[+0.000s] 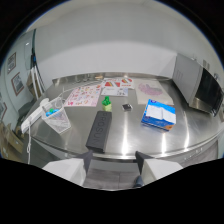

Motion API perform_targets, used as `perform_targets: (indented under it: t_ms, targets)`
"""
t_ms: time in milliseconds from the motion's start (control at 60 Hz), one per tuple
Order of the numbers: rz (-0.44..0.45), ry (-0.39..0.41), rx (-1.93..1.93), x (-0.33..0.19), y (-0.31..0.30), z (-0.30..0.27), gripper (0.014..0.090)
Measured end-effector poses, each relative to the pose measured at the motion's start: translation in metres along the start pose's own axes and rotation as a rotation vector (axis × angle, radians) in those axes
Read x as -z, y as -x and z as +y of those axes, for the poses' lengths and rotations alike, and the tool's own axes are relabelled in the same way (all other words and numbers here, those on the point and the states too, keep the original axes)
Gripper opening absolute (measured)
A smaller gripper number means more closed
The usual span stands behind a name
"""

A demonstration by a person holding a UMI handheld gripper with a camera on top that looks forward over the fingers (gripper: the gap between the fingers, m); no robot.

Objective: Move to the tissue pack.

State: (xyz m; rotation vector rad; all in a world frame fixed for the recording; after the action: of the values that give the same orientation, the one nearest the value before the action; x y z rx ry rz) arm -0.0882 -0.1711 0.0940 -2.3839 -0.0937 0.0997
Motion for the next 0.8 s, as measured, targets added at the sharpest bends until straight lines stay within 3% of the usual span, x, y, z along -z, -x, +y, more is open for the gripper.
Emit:
perform_targets:
  t_ms: [183, 533, 800]
  targets:
    - [0.019, -0.011, 0.019, -0.004, -0.031, 0.013, 0.0843]
    - [0.149, 0.006, -0.012, -0.034, -0.138, 0.017, 0.084]
    - [0.132, 0.011, -0.026, -0.088, -0.157, -0.018, 0.0844]
